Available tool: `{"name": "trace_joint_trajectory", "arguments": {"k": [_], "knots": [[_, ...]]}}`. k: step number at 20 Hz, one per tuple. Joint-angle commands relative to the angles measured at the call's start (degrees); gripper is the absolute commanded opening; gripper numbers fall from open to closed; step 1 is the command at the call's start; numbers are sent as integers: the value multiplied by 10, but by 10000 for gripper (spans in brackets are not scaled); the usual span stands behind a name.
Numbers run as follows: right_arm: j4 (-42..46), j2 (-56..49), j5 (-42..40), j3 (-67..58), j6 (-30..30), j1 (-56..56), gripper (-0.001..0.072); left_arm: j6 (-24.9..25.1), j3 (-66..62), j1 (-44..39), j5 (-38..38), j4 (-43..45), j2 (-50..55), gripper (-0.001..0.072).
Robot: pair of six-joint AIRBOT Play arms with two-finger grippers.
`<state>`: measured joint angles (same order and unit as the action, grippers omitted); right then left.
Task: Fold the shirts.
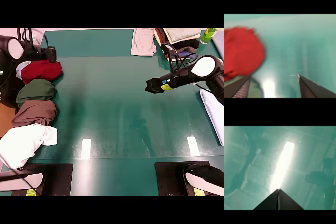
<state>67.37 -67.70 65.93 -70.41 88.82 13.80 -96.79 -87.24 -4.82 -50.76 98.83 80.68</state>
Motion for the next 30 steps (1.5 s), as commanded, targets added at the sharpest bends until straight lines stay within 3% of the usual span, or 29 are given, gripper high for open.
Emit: {"name": "trace_joint_trajectory", "arguments": {"k": [1,7,11,12,14,15,19,22,25,30], "knots": [[0,0,0,0,0,0,23,-9,0,75,32,13,97,685],[0,0,1,0,0,0,23,-9,0,120,151,13,198,685],[0,0,2,0,0,0,23,-9,0,119,181,13,215,674],[0,0,2,0,0,0,23,-9,0,120,177,13,217,548],[-3,0,1,0,0,0,23,-9,-2,119,157,12,216,126],[-3,1,2,0,0,0,23,-9,-6,119,141,12,215,23],[0,16,7,-43,0,0,23,-6,-56,116,111,13,162,23],[4,34,2,-133,-5,-1,23,19,-113,90,105,12,49,22],[42,43,-2,-231,-4,-1,23,70,-157,36,71,11,-80,22],[112,42,-1,-358,-4,-1,23,94,-167,-83,3,-17,-227,23]]}}
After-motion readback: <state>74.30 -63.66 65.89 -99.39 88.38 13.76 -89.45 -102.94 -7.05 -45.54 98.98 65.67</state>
